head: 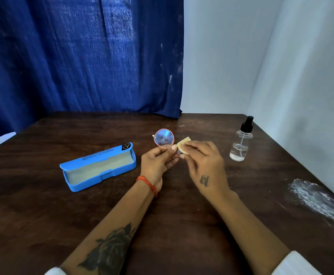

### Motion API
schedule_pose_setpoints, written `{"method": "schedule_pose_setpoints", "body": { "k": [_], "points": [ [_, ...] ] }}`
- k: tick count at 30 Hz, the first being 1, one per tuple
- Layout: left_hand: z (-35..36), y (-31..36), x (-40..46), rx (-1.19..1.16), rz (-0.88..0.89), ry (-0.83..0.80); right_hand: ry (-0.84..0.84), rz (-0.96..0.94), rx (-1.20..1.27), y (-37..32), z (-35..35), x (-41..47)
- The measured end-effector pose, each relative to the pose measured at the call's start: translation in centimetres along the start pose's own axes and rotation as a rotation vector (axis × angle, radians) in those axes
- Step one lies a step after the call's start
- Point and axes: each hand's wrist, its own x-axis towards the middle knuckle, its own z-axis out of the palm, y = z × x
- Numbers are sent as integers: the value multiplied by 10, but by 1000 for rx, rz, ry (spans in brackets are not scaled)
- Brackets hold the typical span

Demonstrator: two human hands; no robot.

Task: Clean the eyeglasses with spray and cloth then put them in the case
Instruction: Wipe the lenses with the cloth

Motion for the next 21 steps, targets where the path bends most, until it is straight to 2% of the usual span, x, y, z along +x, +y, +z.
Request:
{"method": "schedule_pose_setpoints", "body": {
  "k": [2,7,11,15,18,21],
  "points": [
    [-2,-1,0,-13,8,4,-57,-5,-40,-3,7,-3],
    [-4,-2,0,-6,30,2,-77,-17,89,-1,5,-3],
    [-2,-1,0,15,39,18,-85,80,89,1,1,-1],
    [-1,-1,0,25,45,30,-7,179,38,4,-2,2],
    [-1,0,-1,20,44,22,21,131,-27,2,0,3],
    [-3,1,-2,26,40,2,-28,36,5,-4,6,-1]
  ]
}}
